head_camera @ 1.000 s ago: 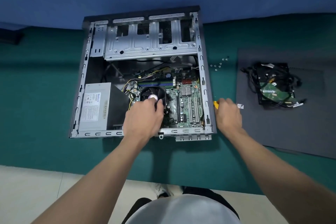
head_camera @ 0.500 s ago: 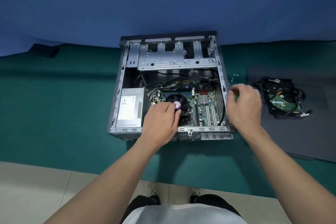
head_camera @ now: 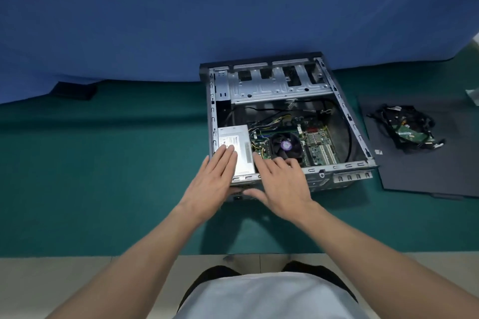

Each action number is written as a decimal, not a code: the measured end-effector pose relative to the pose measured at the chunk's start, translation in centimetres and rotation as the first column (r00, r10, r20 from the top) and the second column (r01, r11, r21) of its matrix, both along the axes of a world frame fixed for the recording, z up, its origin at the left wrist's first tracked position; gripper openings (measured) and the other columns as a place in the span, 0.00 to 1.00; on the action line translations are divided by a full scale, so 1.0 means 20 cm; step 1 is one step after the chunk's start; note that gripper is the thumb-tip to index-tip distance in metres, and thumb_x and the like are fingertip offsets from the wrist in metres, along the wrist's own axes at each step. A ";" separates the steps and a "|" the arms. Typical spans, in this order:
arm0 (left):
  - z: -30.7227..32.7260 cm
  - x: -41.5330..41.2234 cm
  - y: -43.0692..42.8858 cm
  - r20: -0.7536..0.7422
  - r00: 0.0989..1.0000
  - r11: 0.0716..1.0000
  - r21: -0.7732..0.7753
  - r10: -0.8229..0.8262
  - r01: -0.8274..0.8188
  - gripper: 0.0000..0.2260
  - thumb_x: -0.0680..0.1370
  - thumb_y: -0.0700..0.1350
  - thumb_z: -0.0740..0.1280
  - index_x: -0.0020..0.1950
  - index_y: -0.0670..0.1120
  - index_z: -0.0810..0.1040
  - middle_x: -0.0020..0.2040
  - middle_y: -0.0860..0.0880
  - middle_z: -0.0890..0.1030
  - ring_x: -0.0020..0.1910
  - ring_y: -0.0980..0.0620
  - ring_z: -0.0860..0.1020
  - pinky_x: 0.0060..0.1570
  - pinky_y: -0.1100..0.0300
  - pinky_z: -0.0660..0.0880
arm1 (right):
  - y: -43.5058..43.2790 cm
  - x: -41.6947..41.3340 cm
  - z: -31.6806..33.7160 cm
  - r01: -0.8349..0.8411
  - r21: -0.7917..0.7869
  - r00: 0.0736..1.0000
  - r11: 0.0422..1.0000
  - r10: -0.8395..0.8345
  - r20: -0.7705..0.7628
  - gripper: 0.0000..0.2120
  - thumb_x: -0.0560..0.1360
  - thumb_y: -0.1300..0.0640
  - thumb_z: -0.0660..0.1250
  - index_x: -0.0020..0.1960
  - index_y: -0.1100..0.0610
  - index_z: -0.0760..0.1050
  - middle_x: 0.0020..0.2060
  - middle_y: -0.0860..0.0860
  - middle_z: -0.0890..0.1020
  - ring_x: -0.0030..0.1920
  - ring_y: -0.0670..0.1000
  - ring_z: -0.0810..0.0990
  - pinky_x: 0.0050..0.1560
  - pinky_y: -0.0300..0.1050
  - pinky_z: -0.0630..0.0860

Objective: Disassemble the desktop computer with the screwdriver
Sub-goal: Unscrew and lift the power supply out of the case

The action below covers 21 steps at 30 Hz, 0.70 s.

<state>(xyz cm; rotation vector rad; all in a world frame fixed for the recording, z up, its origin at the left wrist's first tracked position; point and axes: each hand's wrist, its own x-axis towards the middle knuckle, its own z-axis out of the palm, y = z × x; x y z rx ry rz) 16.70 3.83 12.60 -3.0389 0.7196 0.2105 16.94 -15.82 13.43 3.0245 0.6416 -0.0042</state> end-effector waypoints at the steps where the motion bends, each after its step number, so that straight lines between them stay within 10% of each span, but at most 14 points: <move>1: 0.00 -0.01 0.00 0.007 1.000 1.000 -0.012 0.000 0.000 0.32 0.83 0.44 0.59 0.78 0.39 0.40 0.79 0.43 0.40 0.76 0.46 0.35 0.76 0.47 0.45 | 0.01 0.00 -0.01 0.004 -0.015 1.000 1.000 -0.004 0.019 0.41 0.74 0.31 0.55 0.77 0.56 0.54 0.60 0.50 0.78 0.57 0.53 0.75 0.57 0.51 0.68; 7: -0.02 -0.02 0.00 0.031 0.999 0.994 -0.107 0.012 -0.009 0.34 0.79 0.33 0.58 0.78 0.39 0.39 0.79 0.43 0.39 0.76 0.45 0.35 0.76 0.47 0.46 | 0.12 -0.05 -0.08 0.042 0.013 0.988 0.999 -0.044 0.150 0.39 0.68 0.45 0.73 0.74 0.54 0.63 0.53 0.53 0.80 0.50 0.55 0.77 0.55 0.54 0.69; 21: -0.07 -0.04 -0.03 0.108 0.994 0.985 -0.170 0.028 -0.009 0.34 0.75 0.27 0.55 0.78 0.37 0.45 0.79 0.41 0.46 0.77 0.44 0.40 0.75 0.47 0.48 | 0.12 -0.04 -0.11 0.044 0.066 0.962 0.997 -0.061 0.265 0.35 0.65 0.53 0.74 0.70 0.58 0.70 0.54 0.49 0.81 0.45 0.53 0.77 0.50 0.51 0.72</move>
